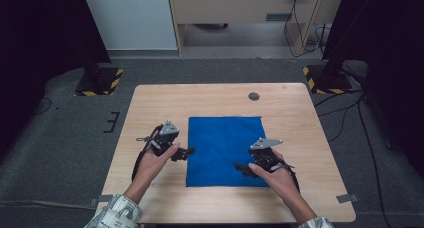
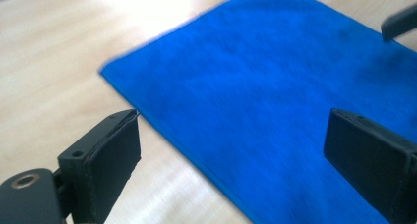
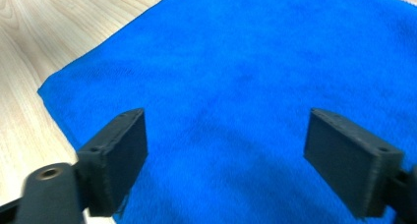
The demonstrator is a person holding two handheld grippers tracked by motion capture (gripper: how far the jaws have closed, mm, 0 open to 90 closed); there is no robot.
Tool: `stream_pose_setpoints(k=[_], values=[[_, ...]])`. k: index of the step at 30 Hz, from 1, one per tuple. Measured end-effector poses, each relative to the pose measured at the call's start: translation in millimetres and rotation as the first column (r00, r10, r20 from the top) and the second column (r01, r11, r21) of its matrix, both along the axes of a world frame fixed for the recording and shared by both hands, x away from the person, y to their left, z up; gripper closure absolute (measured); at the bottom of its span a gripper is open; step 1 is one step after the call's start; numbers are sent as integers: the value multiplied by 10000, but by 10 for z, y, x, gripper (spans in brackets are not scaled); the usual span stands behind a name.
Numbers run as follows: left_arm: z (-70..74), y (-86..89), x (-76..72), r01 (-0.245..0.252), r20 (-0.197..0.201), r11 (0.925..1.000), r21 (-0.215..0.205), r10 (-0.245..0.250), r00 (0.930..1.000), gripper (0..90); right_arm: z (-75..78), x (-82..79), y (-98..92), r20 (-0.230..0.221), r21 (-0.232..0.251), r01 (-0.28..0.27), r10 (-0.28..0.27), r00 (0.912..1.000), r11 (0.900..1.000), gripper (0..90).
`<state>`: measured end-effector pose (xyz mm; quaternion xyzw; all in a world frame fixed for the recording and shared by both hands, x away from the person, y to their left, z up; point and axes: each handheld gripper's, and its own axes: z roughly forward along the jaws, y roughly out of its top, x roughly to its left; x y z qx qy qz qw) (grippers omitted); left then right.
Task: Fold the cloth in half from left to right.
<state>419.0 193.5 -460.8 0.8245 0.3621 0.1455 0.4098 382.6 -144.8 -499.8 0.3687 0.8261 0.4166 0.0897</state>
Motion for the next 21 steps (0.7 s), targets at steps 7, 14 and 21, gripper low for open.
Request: stream_pose_setpoints(k=[7,14,21], values=[[47,-80,153,371,-29,9992,172,-371,9993,67,-13,22,189,111,-152,-249,251,9996,9996,214],[19,-199,247,951,-112,9949,332,-947,9954,78,24,64,401,652,-442,-560,588,9961,9975,250],[78,-145,330,511,204,9974,510,-522,9984,75,66,43,651,912,-811,-1146,1219,9883,9901,289]])
